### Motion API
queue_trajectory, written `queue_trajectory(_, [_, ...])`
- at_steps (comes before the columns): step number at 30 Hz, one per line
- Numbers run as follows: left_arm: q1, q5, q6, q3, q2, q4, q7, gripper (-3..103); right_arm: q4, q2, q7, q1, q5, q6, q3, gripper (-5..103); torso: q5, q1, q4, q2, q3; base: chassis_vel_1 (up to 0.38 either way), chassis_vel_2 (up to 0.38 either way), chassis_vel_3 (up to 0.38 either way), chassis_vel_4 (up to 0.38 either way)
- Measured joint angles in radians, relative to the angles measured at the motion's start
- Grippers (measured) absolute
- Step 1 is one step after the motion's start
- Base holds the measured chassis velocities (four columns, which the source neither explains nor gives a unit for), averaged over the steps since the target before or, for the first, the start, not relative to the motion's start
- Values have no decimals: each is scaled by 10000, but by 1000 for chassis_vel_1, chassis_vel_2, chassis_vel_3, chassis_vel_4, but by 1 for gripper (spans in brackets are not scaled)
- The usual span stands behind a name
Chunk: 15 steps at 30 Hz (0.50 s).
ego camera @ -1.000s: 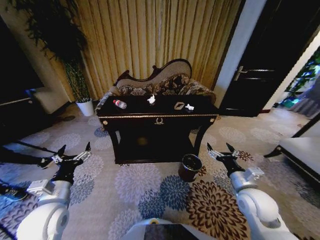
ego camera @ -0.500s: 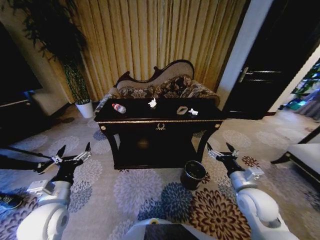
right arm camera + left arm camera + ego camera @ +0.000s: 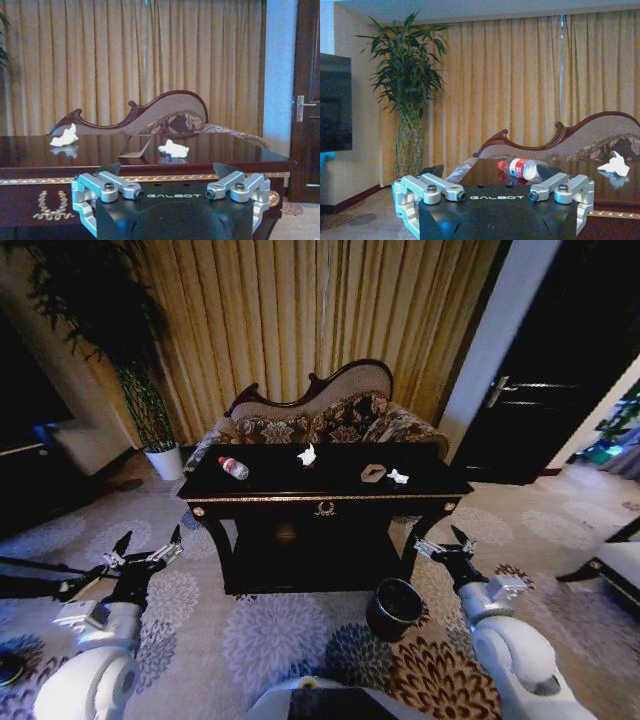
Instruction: Move to the front of the table and place the trash on the table into the trash bin.
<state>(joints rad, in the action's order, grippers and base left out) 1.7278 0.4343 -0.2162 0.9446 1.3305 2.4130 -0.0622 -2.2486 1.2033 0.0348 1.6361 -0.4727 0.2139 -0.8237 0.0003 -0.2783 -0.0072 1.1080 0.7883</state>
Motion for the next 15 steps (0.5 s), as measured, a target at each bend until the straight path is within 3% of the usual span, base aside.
queue_trajectory(15, [70, -8, 83, 0, 52, 22, 44, 100, 76, -11, -192, 68, -8, -199, -22, 100, -4, 0, 1, 0, 0, -158, 155, 149, -153])
